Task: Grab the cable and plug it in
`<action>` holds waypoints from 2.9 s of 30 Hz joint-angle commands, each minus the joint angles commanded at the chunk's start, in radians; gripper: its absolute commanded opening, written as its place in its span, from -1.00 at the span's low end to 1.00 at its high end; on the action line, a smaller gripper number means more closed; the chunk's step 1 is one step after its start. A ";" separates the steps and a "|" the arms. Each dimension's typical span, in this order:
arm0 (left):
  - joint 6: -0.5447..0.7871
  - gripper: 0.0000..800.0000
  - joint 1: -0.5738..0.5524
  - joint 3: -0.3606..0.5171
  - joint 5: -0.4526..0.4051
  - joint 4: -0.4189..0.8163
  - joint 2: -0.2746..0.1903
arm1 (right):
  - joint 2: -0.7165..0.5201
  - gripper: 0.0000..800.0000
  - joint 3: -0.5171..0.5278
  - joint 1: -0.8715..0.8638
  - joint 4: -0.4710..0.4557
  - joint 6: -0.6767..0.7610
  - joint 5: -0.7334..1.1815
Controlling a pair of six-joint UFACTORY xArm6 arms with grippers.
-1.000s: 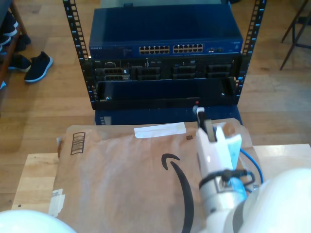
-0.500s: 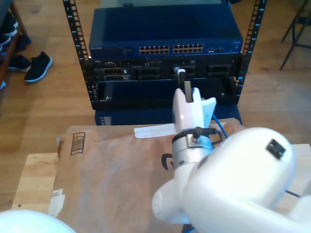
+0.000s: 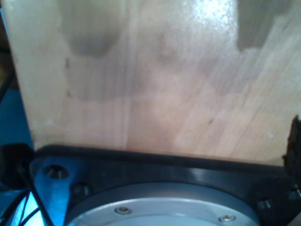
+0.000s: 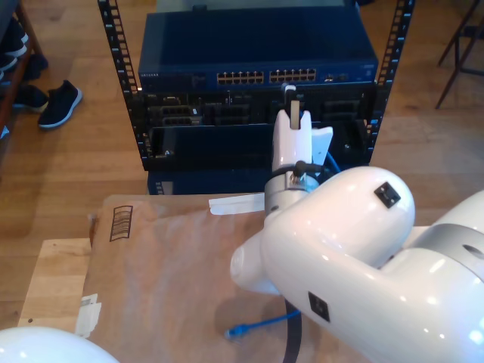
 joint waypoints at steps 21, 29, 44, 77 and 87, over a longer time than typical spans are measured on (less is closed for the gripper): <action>0.000 1.00 0.000 0.000 0.000 0.000 0.000 | 0.140 -1.00 -0.138 -0.109 -0.006 0.000 0.017; 0.000 1.00 0.000 0.000 0.000 0.000 0.000 | 0.186 -1.00 -0.209 -0.132 -0.029 0.000 0.023; 0.000 1.00 0.000 0.000 0.000 0.000 0.000 | 0.189 -1.00 -0.204 -0.155 -0.052 0.002 0.023; 0.000 1.00 0.000 0.000 0.000 0.000 0.000 | 0.186 -1.00 -0.190 -0.178 -0.123 0.003 0.018; 0.000 1.00 0.000 0.000 0.000 0.000 0.000 | 0.186 -1.00 -0.192 -0.178 -0.123 0.003 0.018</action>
